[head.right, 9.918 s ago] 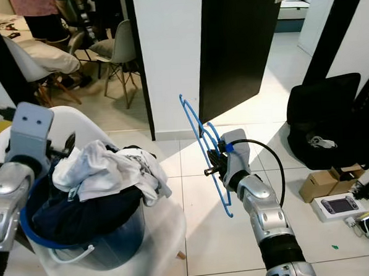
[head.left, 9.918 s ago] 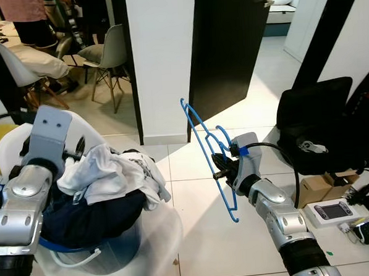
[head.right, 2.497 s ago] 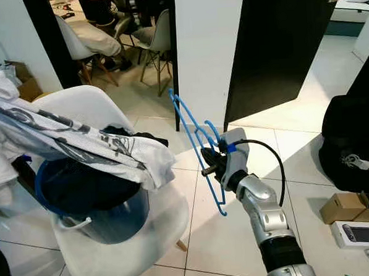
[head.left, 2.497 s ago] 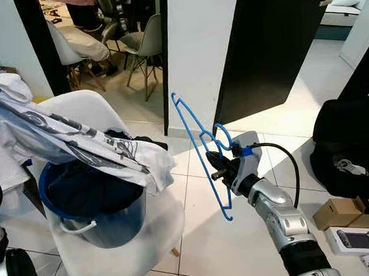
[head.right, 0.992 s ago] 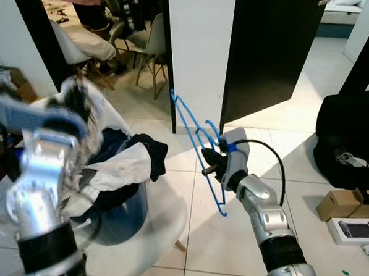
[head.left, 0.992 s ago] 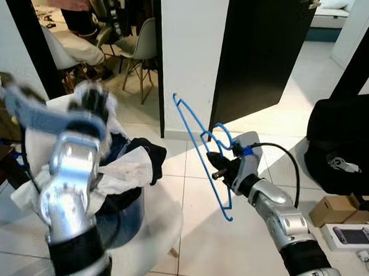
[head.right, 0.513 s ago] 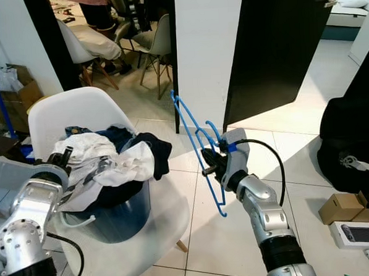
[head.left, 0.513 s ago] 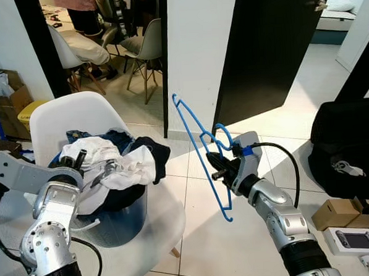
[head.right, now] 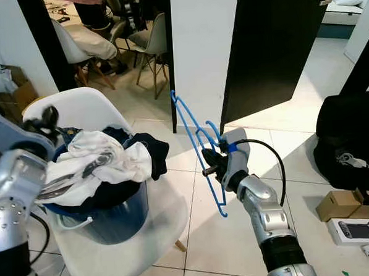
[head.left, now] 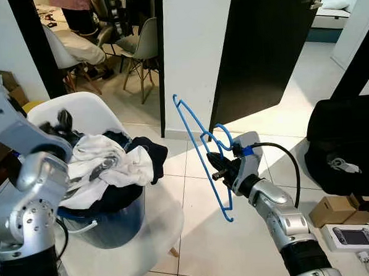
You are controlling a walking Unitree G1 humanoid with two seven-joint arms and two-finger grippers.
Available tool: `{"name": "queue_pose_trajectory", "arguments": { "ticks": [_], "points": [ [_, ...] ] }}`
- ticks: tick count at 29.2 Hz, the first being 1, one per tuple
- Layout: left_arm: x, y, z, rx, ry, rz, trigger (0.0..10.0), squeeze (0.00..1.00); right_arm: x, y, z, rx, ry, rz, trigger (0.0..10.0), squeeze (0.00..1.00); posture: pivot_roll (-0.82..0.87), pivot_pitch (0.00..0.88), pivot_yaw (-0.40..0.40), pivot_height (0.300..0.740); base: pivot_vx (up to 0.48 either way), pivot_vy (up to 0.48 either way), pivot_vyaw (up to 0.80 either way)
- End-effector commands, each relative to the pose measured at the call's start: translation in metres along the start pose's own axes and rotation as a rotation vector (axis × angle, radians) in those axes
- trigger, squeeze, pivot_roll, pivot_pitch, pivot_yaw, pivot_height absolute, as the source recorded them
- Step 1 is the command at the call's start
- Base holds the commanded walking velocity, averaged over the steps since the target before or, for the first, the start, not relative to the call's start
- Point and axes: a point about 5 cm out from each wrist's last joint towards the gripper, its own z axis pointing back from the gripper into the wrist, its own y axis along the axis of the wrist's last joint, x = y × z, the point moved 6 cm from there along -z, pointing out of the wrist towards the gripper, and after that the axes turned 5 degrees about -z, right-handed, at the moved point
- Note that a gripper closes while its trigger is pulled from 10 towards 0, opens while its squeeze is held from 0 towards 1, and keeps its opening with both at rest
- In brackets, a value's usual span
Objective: Hang hanger
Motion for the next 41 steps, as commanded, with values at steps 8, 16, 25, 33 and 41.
{"name": "queue_pose_trajectory", "arguments": {
  "ticks": [8,16,25,33,41],
  "points": [
    [0.033,0.039,0.001,0.208,-0.181,-0.512,10.0,1.00,0.001,-0.001,-0.001,-0.004,-0.005,-0.018,10.0,0.00,0.02,0.049,-0.043,0.740,0.000,0.000,0.00],
    [0.032,-0.002,-0.005,0.137,-0.339,-0.902,10.0,0.00,0.002,-0.001,-0.001,-0.003,-0.009,-0.022,10.0,0.00,0.02,0.053,-0.046,0.740,0.000,0.000,0.00],
    [-0.002,-0.060,-0.028,-0.149,-0.210,-0.593,10.0,0.00,0.001,0.000,0.000,-0.002,-0.009,-0.024,10.0,0.00,0.00,0.061,-0.048,0.740,0.000,0.000,0.00],
    [-0.014,-0.112,-0.043,-0.354,-0.179,-0.415,10.0,0.00,0.002,0.001,0.004,-0.002,-0.011,-0.023,10.0,0.00,-0.02,0.082,-0.048,0.740,0.000,0.000,0.00],
    [-0.035,-0.125,-0.052,-0.404,-0.106,-0.450,10.0,0.00,0.002,0.003,0.010,-0.005,-0.013,-0.016,10.0,0.00,-0.05,0.120,-0.053,0.740,0.000,0.000,0.00]
  ]
}}
